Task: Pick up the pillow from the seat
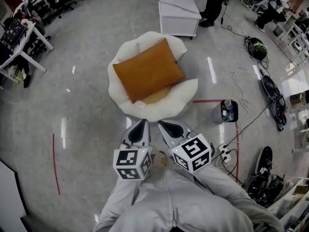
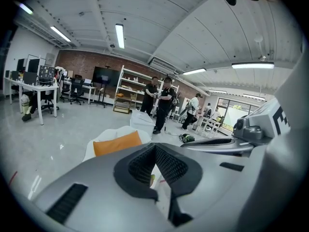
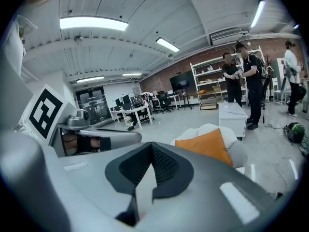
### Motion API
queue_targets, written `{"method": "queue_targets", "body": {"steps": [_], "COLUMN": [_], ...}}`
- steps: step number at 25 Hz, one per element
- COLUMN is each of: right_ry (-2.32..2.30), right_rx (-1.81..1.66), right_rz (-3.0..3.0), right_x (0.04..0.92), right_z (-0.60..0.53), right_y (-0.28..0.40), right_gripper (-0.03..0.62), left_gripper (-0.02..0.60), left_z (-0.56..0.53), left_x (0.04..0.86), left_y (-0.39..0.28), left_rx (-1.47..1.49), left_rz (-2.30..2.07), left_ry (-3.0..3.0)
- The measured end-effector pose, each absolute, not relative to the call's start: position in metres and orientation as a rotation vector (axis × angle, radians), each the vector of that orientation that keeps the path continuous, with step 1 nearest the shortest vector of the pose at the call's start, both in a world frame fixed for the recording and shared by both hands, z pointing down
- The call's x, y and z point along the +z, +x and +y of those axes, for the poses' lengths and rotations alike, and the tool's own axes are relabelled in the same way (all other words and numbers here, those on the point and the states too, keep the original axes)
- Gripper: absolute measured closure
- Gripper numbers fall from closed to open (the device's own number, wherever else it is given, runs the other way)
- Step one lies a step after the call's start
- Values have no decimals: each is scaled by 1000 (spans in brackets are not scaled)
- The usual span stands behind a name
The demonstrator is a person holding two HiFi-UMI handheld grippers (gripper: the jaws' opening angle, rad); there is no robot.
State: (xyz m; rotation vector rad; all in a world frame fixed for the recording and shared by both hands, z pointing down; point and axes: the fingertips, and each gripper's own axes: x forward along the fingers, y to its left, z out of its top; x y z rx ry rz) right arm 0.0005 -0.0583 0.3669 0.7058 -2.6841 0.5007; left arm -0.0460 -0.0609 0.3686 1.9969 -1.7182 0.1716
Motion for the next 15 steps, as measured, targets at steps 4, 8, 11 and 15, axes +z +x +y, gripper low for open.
{"method": "queue_targets", "body": {"steps": [4, 8, 11, 15], "right_ry": [720, 719, 723, 738], "right_rx": [511, 514, 517, 538], "right_rz": [-2673, -2666, -2665, -2656], "right_x": [372, 376, 380, 385], "right_z": [-64, -72, -84, -108], "right_y": [2, -3, -7, -18], "right_gripper": [595, 595, 595, 595], "left_gripper": [580, 580, 580, 580], "left_z": [-66, -76, -89, -111], "left_x": [371, 375, 381, 386], "left_y": [-47, -51, -54, -63], "left_rx": [177, 180, 185, 195], "left_rz": [-1713, -1702, -1691, -1668], "left_ry": [1996, 2002, 2008, 2016]}}
